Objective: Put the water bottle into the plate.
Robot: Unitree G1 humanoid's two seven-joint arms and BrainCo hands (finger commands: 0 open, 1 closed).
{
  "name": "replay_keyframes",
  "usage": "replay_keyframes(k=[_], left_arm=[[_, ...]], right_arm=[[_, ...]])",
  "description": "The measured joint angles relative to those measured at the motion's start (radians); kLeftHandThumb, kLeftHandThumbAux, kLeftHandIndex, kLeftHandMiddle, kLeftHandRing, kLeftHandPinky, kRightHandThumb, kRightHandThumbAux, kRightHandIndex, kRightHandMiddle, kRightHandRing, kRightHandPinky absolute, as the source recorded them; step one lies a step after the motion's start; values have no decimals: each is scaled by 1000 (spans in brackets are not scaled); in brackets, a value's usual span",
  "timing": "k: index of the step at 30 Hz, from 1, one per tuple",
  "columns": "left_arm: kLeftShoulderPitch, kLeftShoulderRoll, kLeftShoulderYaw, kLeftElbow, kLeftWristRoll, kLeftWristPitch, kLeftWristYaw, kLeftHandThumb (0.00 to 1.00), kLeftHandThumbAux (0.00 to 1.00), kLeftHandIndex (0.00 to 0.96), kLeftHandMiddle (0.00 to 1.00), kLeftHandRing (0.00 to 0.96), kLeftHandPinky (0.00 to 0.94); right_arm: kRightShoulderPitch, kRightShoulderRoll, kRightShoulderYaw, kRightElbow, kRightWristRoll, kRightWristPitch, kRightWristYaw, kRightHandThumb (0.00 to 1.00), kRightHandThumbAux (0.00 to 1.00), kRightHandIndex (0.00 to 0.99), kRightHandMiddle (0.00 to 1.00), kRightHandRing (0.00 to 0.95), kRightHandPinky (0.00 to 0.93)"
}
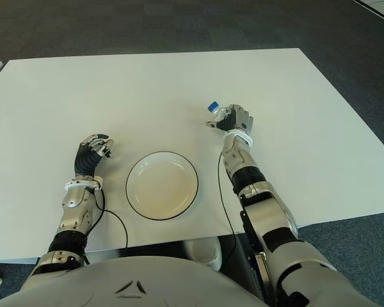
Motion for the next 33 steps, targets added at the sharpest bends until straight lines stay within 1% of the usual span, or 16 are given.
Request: replay_keyframes(k=[5, 13, 20, 23, 28, 33], left_arm=[[0, -3, 1, -3, 0, 1, 6, 705, 716, 435, 664, 662, 656], [0, -1, 1, 8, -1, -19, 5, 705, 717, 435, 686, 684, 679], [-1, 3, 0, 12, 0, -25, 5, 705, 717, 435, 700, 697, 695], [0, 3, -2, 13, 0, -26, 5, 706, 717, 435, 706, 702, 694], [-1, 6, -3, 13, 0, -26, 5, 705, 717, 435, 709, 704, 694], [-1, 8, -6, 13, 1, -25, 5, 705, 717, 435, 713, 707, 699]], right_arm=[[39, -5, -9, -91, 0, -12, -1, 847, 682, 394, 533, 817, 824], [92, -7, -36, -238, -7, -31, -16, 848, 682, 391, 534, 837, 837], [133, -8, -45, -347, -15, -77, -43, 849, 682, 391, 535, 848, 843], [170, -7, -46, -424, -27, -82, -48, 849, 682, 390, 535, 854, 854], [229, 5, -34, -569, -46, -88, -22, 849, 682, 389, 535, 861, 869], [259, 4, -27, -650, -49, -111, 25, 848, 682, 388, 535, 866, 876]])
